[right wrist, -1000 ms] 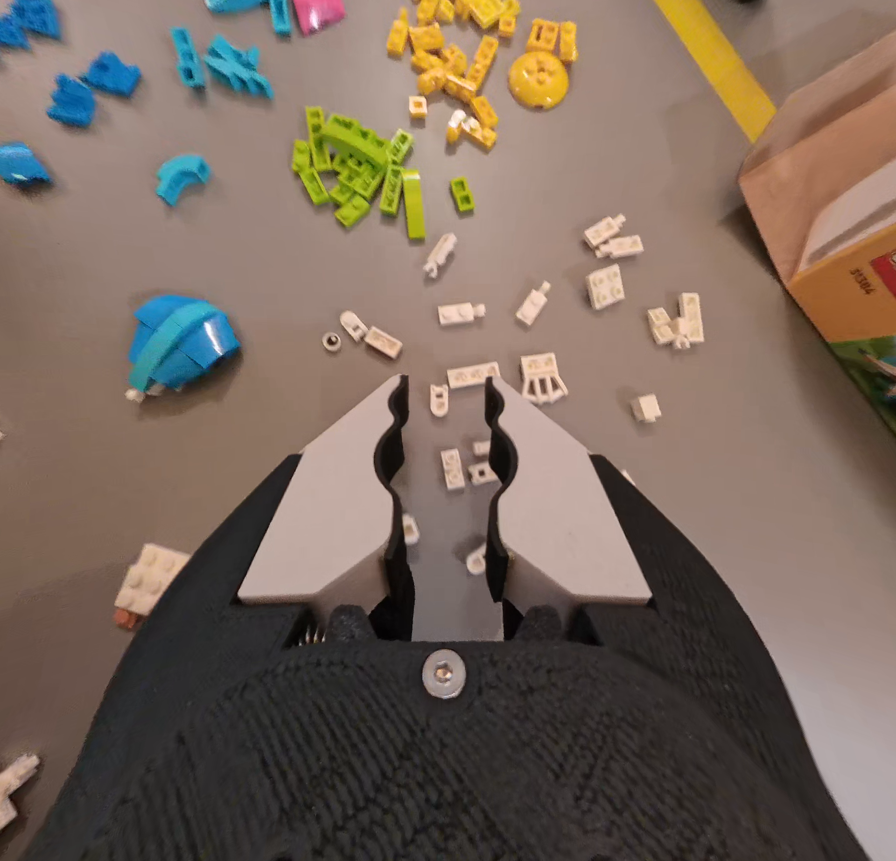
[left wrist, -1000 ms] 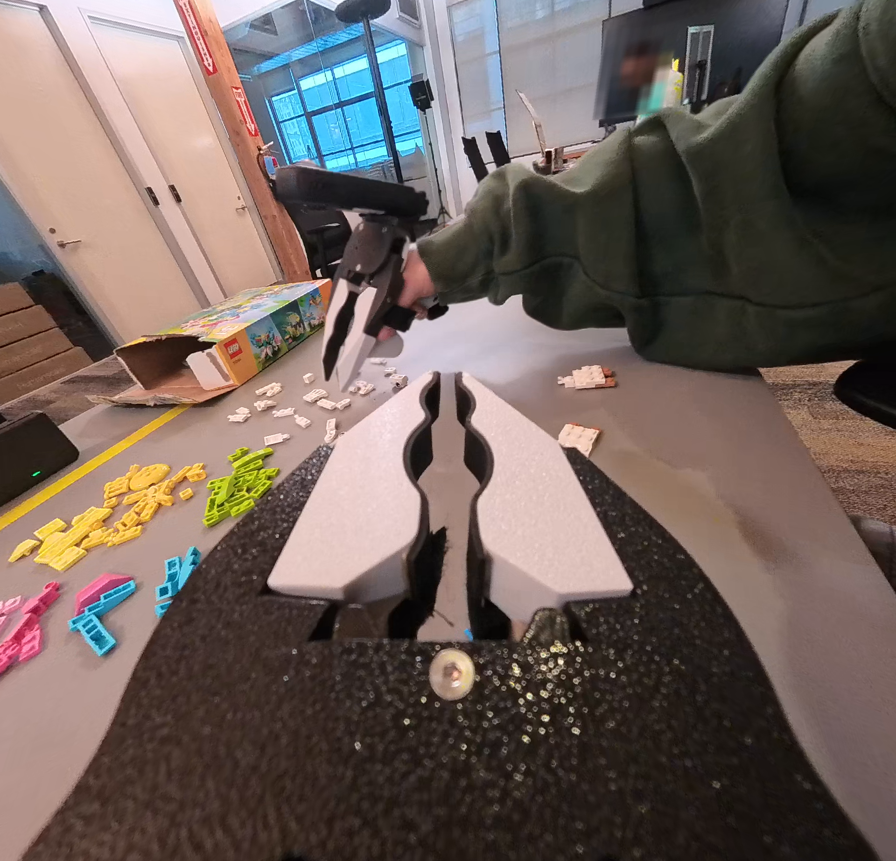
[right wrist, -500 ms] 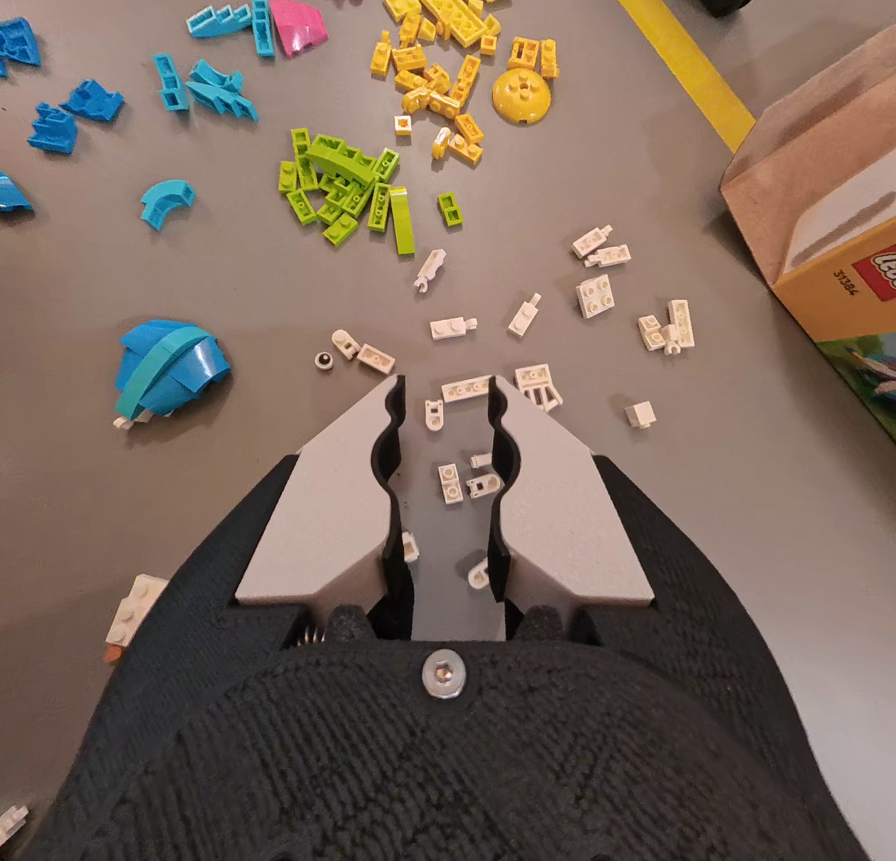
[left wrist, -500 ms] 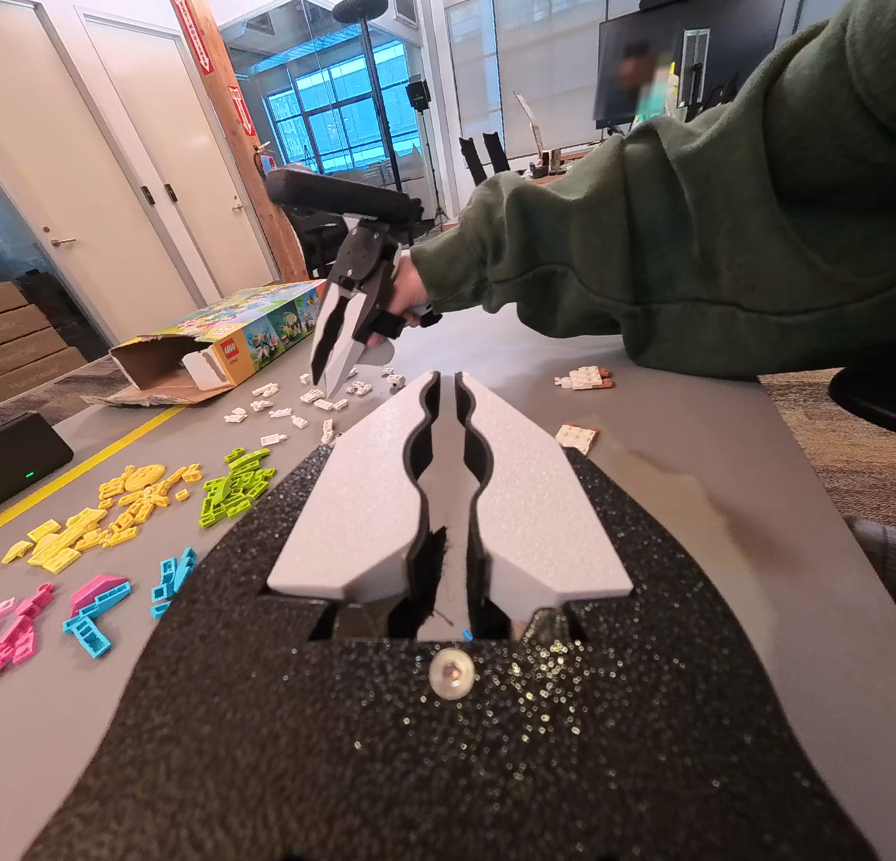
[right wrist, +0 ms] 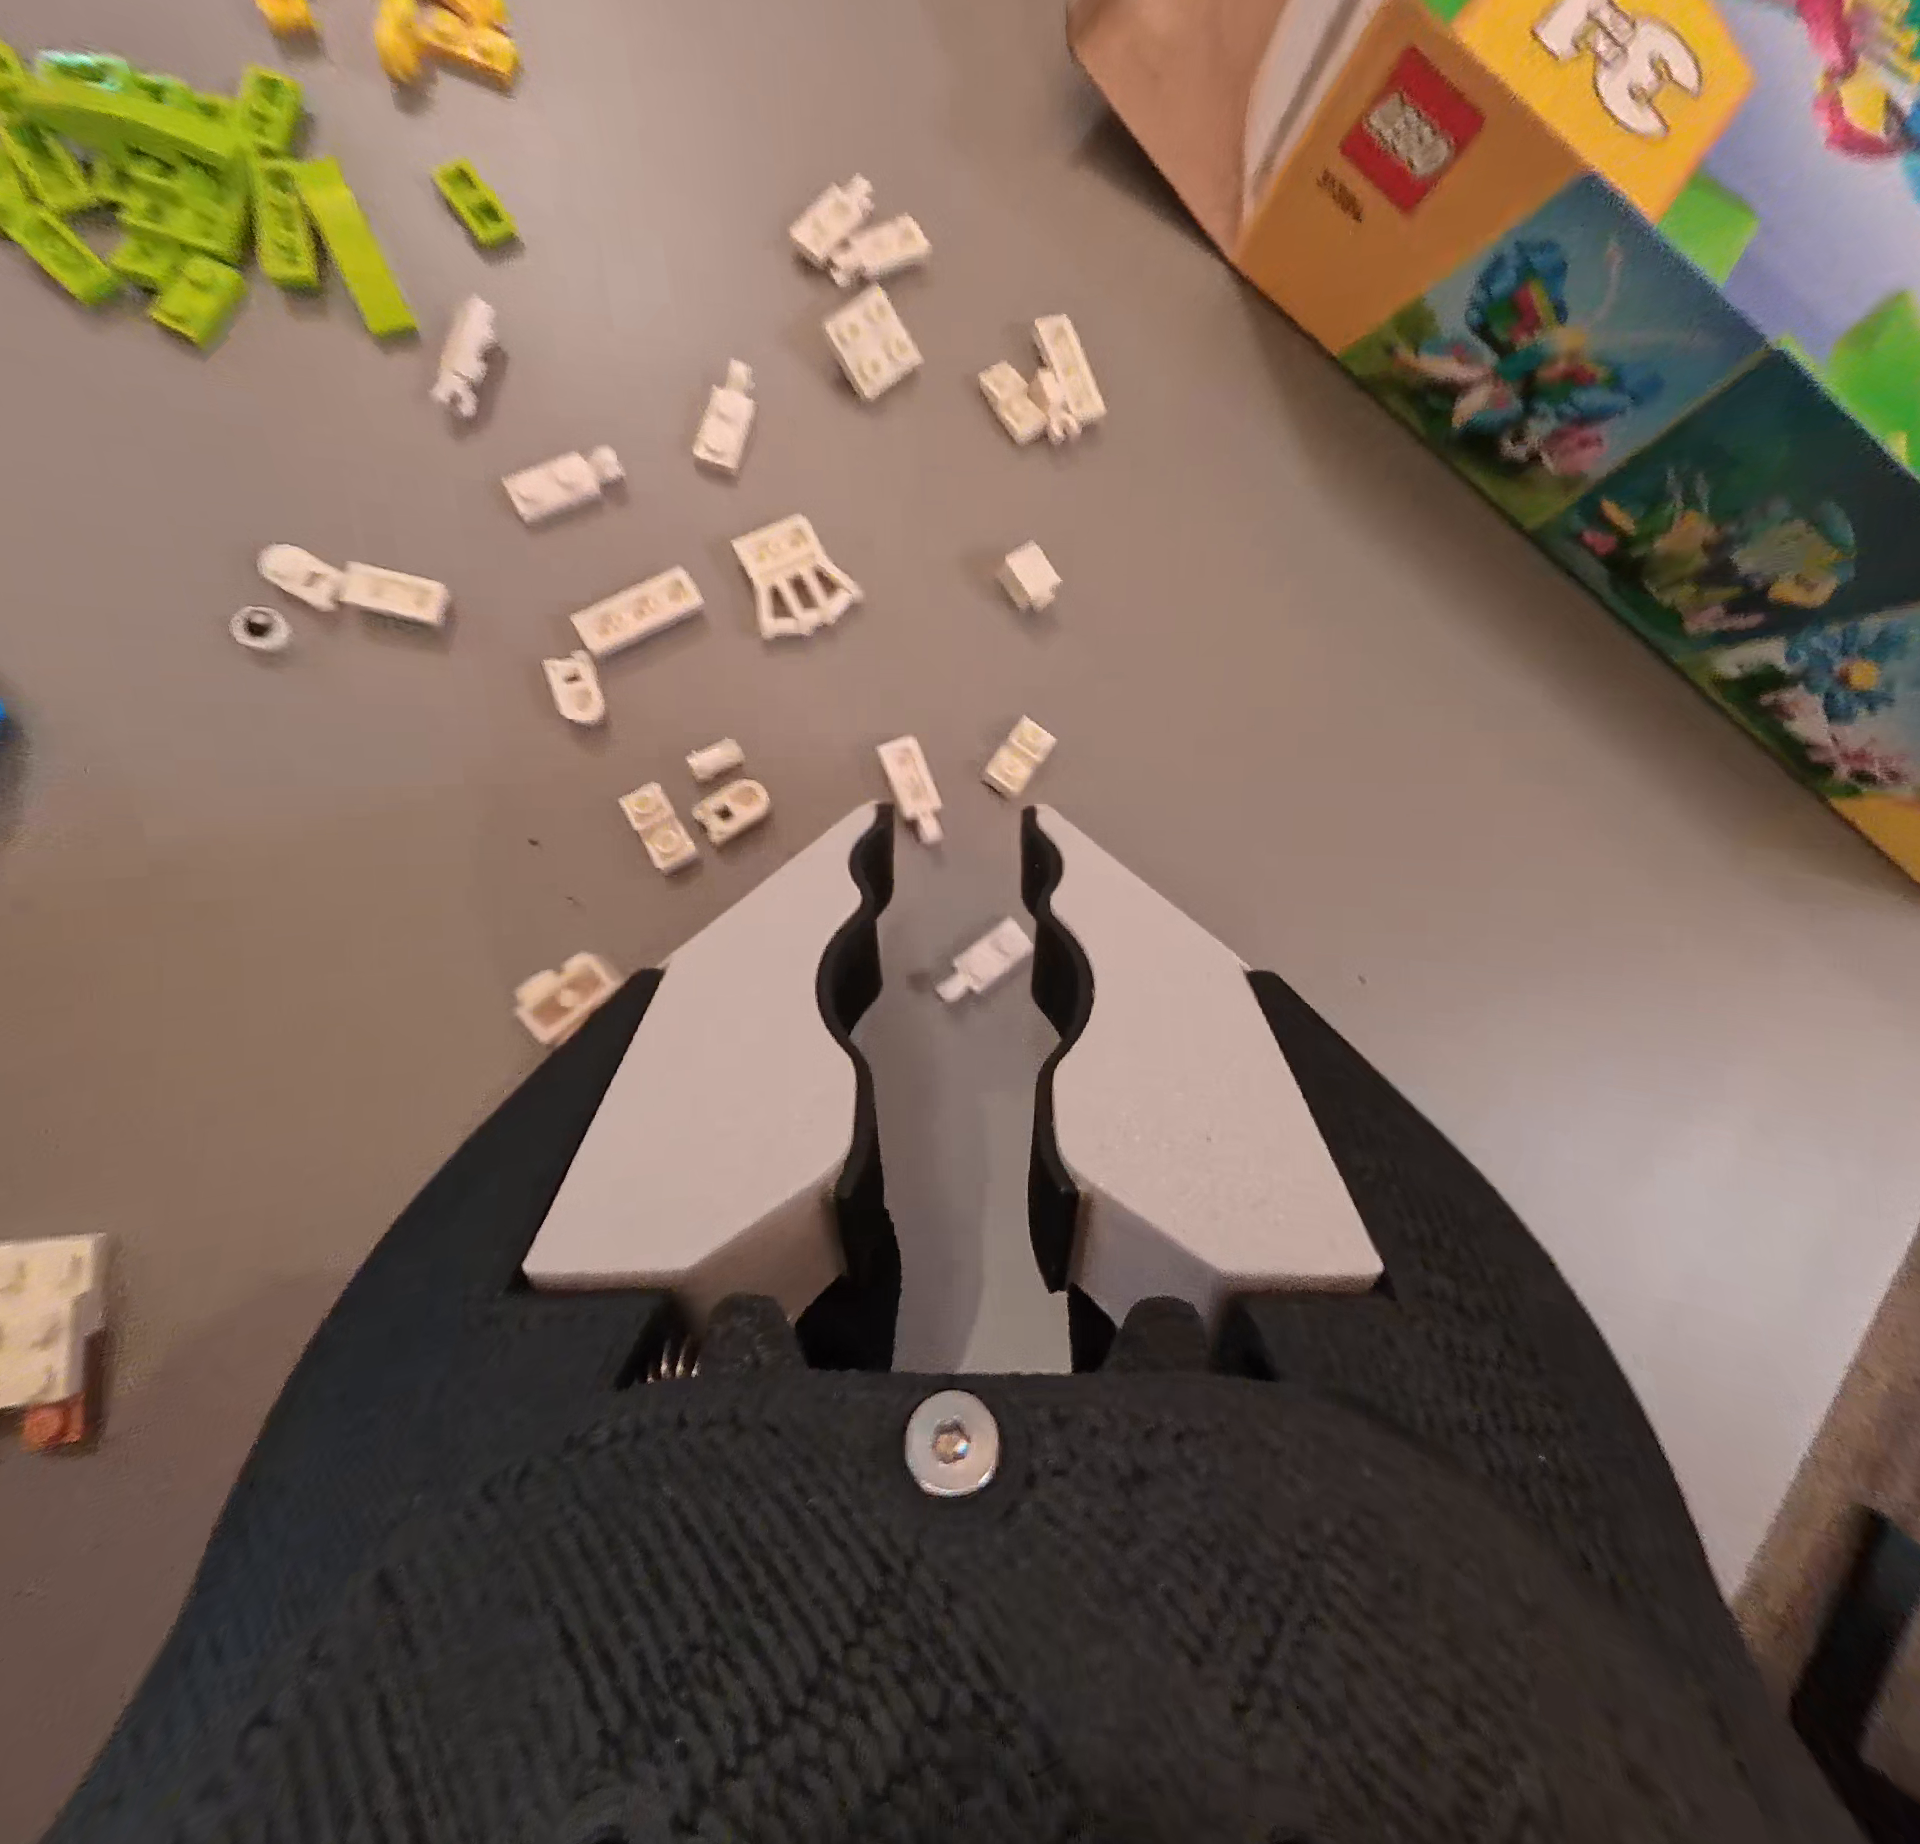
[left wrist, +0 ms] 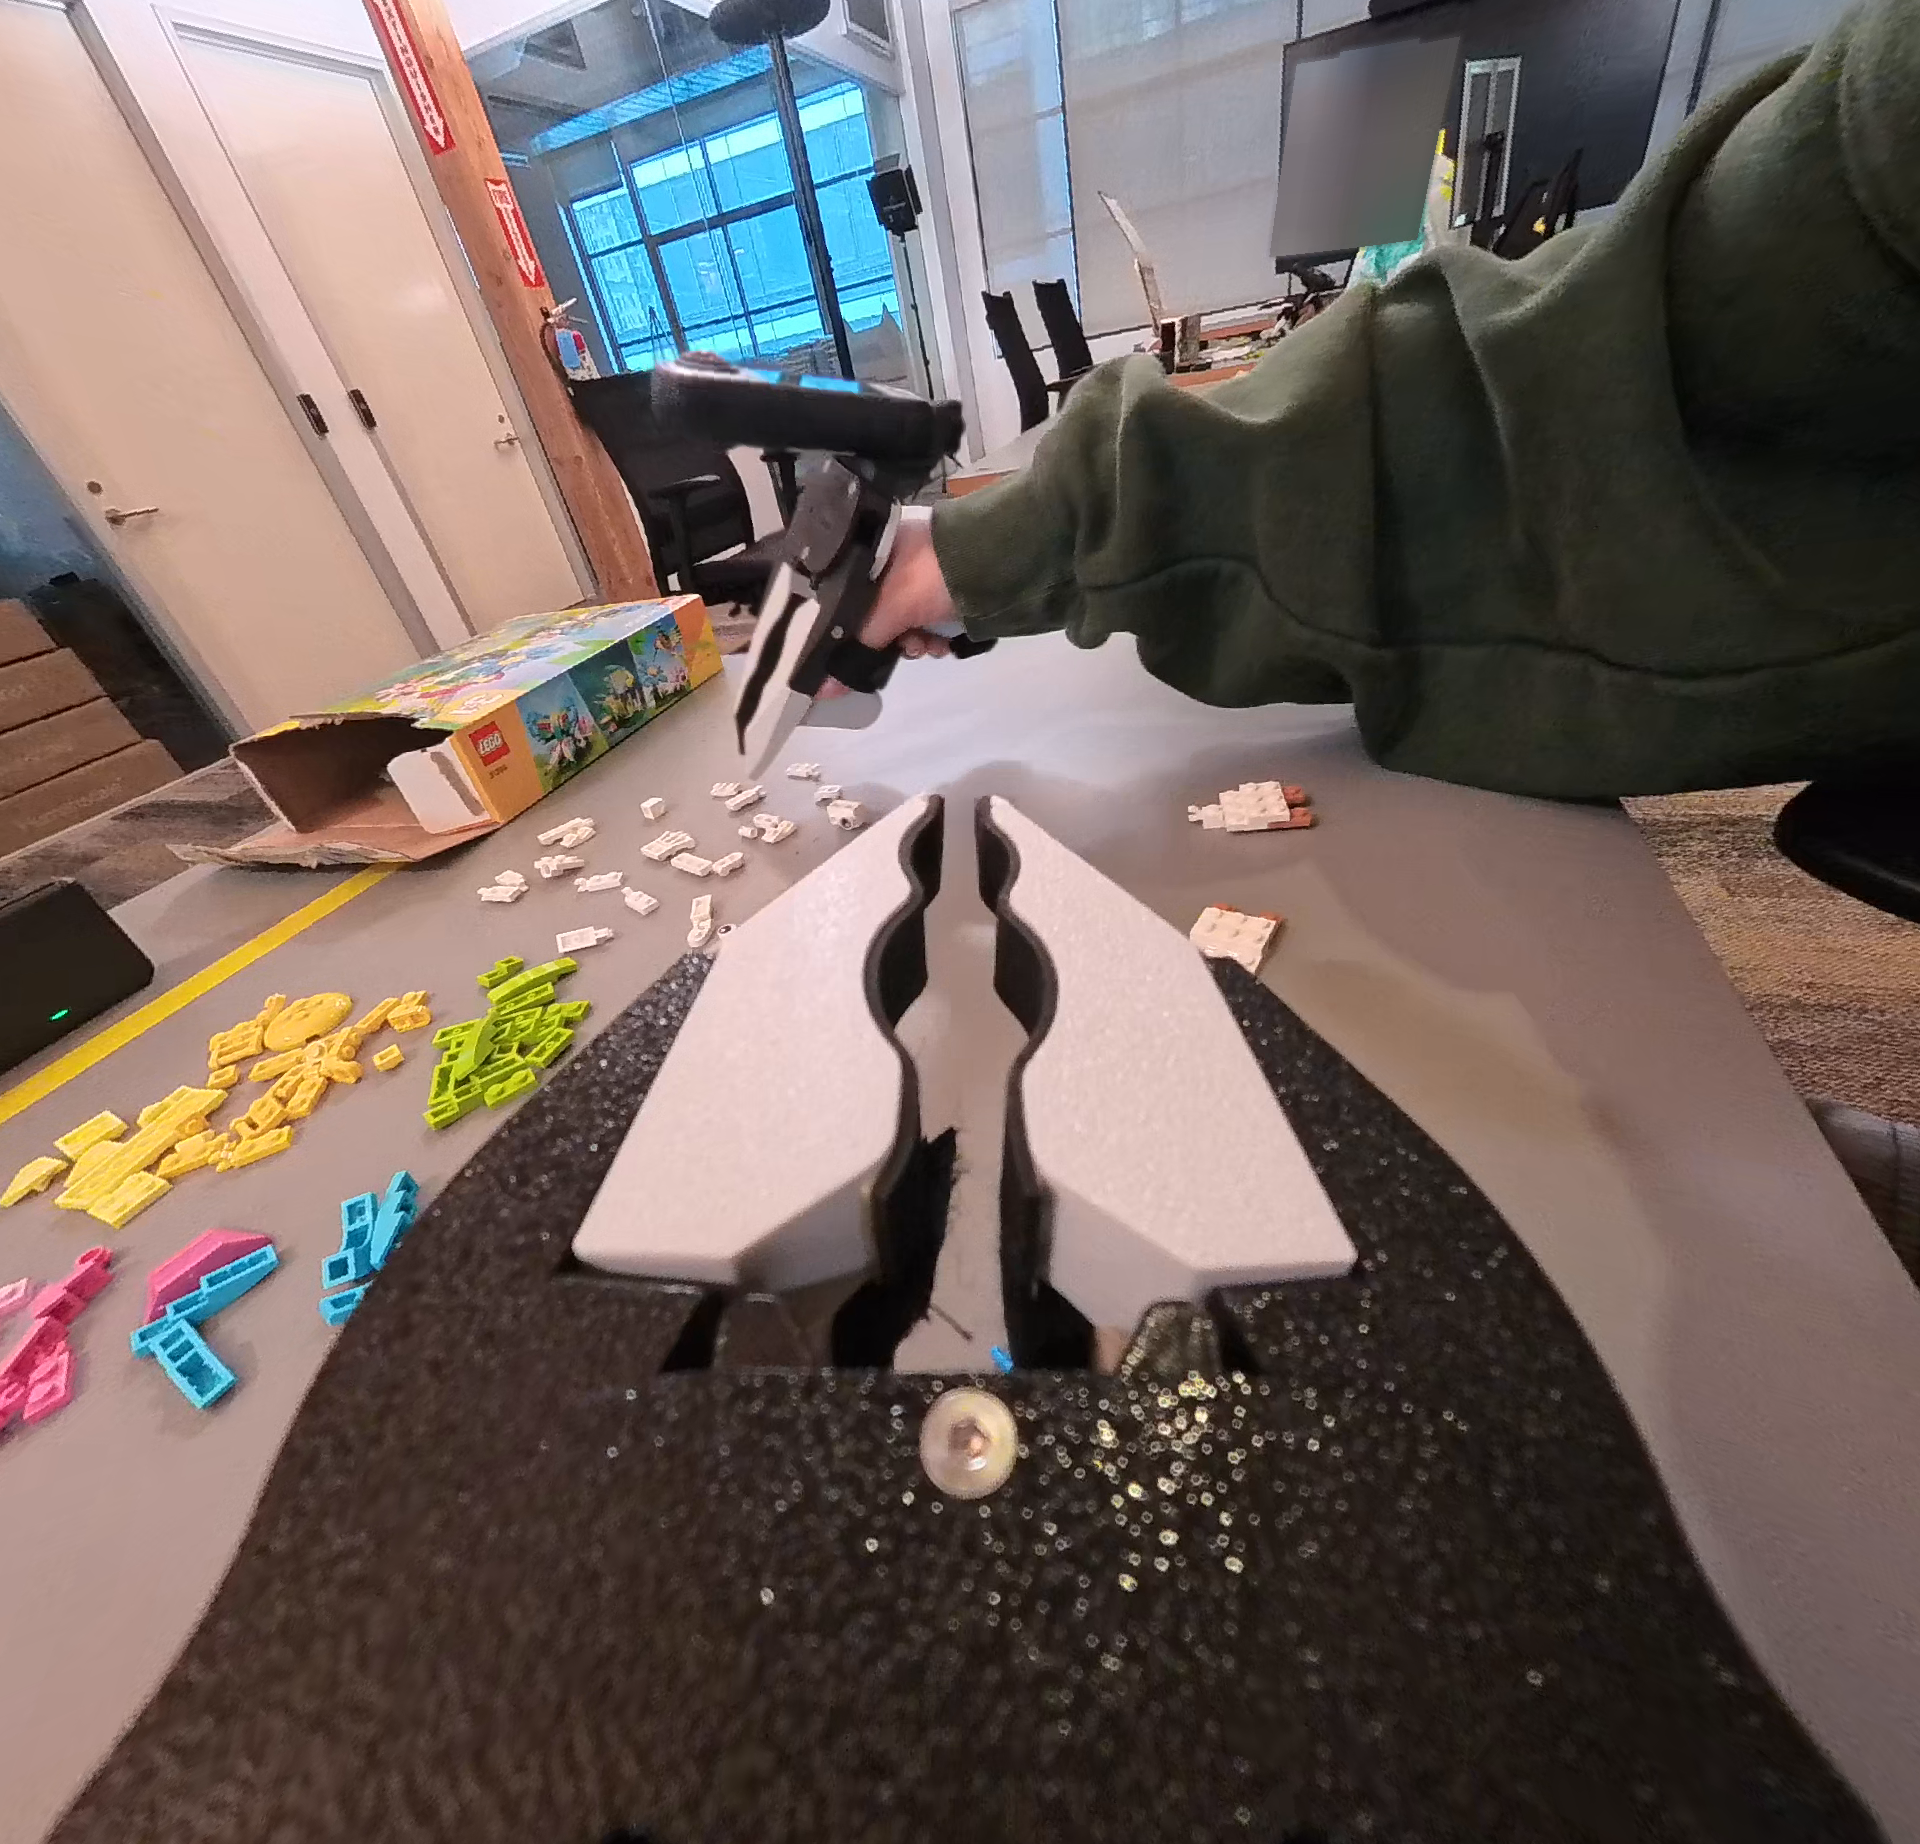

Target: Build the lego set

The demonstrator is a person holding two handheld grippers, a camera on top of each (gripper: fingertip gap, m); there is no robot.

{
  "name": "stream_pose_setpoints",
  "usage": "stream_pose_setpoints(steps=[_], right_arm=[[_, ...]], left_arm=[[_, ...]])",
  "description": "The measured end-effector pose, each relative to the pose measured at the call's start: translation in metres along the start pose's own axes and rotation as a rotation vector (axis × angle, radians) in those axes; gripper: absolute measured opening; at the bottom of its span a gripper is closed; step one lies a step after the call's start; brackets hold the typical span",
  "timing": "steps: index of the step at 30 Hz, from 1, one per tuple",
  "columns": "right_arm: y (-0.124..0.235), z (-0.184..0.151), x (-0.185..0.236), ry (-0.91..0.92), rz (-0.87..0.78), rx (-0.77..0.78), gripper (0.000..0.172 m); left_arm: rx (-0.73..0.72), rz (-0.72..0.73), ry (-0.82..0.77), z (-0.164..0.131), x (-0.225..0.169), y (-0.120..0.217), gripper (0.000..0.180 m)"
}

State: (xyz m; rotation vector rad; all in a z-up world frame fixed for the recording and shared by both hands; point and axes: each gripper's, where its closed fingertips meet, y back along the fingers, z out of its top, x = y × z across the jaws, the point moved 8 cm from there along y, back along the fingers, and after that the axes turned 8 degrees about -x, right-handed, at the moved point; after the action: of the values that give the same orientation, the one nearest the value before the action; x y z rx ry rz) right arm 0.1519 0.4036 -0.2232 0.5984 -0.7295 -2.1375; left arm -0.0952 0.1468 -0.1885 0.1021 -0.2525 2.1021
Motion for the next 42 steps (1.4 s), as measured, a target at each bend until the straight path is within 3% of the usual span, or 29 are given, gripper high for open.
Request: stream_pose_setpoints(steps=[11,34,42], right_arm=[[0.005,-0.025,-0.030,-0.130,-0.147,0.032,0.024],[0.000,-0.029,-0.028,-0.131,-0.127,0.037,0.016],[-0.001,-0.026,-0.026,-0.164,-0.044,-0.063,0.021]], left_arm=[[0.003,-0.003,0.004,-0.001,0.000,0.000,0.003],[0.003,0.011,0.002,-0.001,0.002,0.001,0.004],[0.007,0.004,0.003,-0.002,0.001,0.001,0.004]])
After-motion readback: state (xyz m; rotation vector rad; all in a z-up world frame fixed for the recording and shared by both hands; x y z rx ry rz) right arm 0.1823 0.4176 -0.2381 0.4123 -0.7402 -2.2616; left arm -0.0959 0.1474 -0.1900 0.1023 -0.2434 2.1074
